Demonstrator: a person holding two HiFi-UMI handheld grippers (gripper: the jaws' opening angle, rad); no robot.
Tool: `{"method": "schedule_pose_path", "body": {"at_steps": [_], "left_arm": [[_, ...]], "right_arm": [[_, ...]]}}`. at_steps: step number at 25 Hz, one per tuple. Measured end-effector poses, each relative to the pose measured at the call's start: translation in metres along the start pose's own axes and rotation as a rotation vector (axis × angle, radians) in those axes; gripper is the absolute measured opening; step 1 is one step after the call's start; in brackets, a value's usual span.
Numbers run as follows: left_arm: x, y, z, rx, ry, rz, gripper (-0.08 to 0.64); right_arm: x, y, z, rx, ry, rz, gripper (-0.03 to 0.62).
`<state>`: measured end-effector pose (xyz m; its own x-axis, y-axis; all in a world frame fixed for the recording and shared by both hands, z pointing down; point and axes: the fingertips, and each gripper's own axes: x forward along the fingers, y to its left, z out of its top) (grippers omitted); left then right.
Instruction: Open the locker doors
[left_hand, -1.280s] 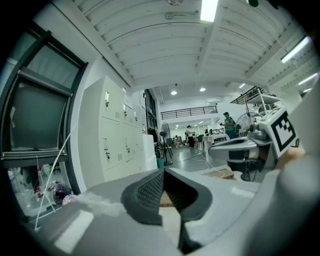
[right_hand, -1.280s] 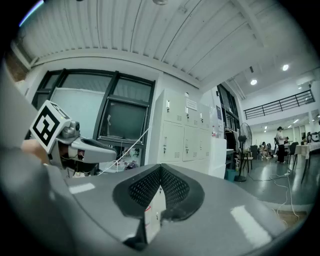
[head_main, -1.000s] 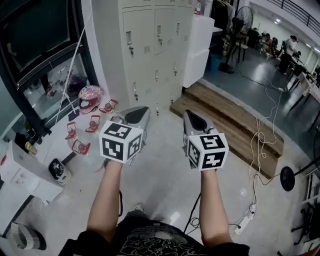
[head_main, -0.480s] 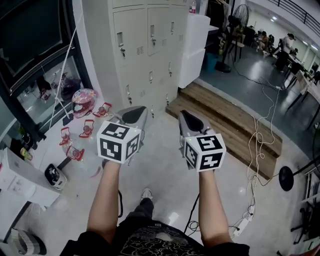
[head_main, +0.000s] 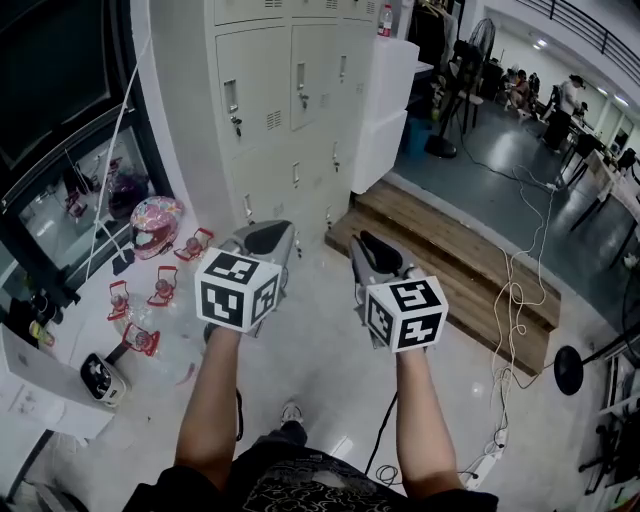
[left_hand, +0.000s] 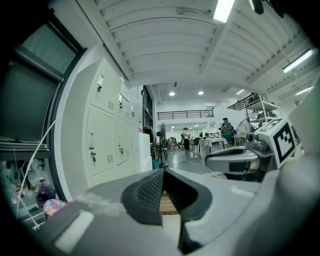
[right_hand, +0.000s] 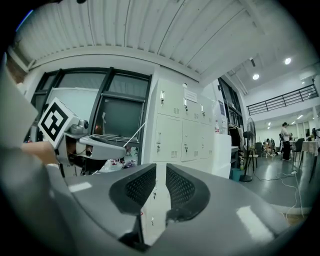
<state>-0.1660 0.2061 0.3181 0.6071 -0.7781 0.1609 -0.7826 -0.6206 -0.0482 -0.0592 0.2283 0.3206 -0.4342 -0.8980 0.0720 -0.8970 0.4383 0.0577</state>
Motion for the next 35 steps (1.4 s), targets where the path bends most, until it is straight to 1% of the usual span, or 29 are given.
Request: {"method": "schedule_pose_path", "body": {"at_steps": [4, 8, 12, 16, 19, 21, 25, 31, 35], "left_arm": [[0.026, 0.037, 0.005, 0.007, 0.006, -0.001, 0.000], [0.051, 0.072, 0.012, 0.003, 0.003, -0.005, 0.000], [0.071, 0.104, 0.015, 0.002, 0.001, -0.009, 0.000], [0.087, 0.130, 0.013, 0.002, 0.003, -0.009, 0.000], [0.095, 0.143, 0.011, 0.001, 0.004, -0.016, 0.000], [0.100, 0.150, 0.011, 0.003, 0.003, -0.023, 0.000], [0.107, 0.164, 0.006, 0.003, 0.013, -0.027, 0.000], [0.116, 0.174, 0.004, 0.001, 0.017, -0.031, 0.000], [0.123, 0.181, 0.003, 0.004, 0.023, -0.033, 0.000]], "right_arm": [[0.042, -0.007, 0.009, 0.001, -0.001, 0.009, 0.082], [0.085, -0.014, 0.015, 0.014, 0.007, 0.017, 0.146], [0.122, -0.021, 0.018, 0.018, 0.014, 0.010, 0.151], [0.151, -0.023, 0.020, 0.020, 0.019, 0.008, 0.194], [0.167, -0.021, 0.022, 0.026, 0.013, 0.010, 0.241], [0.176, -0.022, 0.024, 0.034, 0.005, 0.005, 0.259], [0.193, -0.020, 0.022, 0.038, 0.009, 0.004, 0.314], [0.207, -0.023, 0.020, 0.034, 0.021, -0.008, 0.333], [0.216, -0.029, 0.023, 0.039, 0.009, -0.022, 0.341]]}}
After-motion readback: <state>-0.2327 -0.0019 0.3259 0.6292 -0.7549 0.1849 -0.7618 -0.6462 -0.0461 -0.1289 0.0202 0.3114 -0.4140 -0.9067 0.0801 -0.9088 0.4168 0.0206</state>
